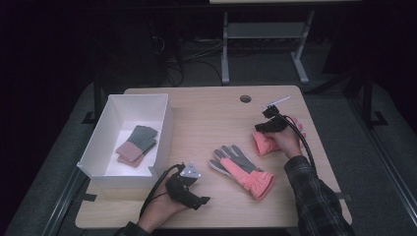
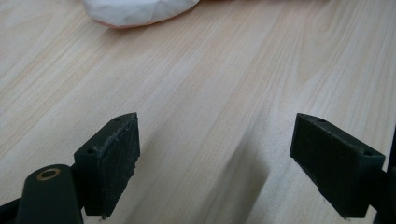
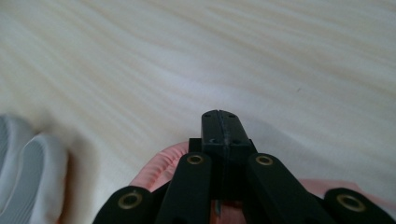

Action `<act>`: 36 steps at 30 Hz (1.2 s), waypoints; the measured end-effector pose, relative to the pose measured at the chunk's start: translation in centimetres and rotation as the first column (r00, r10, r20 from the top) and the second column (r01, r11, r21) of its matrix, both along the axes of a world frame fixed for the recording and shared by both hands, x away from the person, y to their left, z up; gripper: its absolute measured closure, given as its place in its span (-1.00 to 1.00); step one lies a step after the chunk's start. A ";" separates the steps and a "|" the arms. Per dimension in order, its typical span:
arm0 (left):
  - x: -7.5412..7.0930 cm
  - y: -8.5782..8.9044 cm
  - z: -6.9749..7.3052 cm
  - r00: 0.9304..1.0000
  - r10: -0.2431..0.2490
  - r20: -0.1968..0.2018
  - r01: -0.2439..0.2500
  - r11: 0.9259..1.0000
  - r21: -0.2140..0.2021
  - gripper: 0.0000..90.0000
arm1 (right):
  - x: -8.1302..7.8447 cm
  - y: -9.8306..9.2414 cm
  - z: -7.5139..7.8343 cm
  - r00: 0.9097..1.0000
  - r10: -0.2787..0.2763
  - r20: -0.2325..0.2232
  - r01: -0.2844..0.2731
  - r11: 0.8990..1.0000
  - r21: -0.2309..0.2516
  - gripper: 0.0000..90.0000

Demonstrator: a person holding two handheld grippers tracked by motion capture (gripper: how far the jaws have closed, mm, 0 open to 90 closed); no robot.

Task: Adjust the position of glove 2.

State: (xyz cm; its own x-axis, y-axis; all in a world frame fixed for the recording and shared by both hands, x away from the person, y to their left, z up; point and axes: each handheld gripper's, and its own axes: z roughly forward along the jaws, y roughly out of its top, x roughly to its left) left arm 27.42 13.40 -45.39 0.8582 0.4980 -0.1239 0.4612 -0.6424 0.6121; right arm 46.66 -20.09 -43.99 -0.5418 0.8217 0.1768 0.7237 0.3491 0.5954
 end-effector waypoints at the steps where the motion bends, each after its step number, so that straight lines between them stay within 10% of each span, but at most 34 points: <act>1: 0.0 0.0 0.0 1.000 0.001 0.001 -0.001 1.000 0.001 -0.66 | -0.5 -0.1 0.1 1.000 0.012 0.000 -0.012 1.000 -0.003 1.00; 19: 0.1 0.2 0.0 1.000 0.008 0.001 -0.008 1.000 -0.001 -0.66 | -8.9 -3.8 0.7 0.996 0.094 -0.008 -0.094 0.995 -0.023 1.00; 36: 0.0 0.4 0.0 1.000 0.011 -0.007 -0.012 1.000 -0.012 -0.66 | -15.8 -9.2 0.7 0.998 0.058 -0.027 -0.057 0.998 0.017 0.98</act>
State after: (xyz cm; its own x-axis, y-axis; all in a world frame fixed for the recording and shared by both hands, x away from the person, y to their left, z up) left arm 27.45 13.85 -45.35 0.8516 0.5063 -0.1357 0.4725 -0.6295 0.6168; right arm 30.89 -29.28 -43.34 -0.5829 0.7862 0.2052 0.7186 0.3810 0.5817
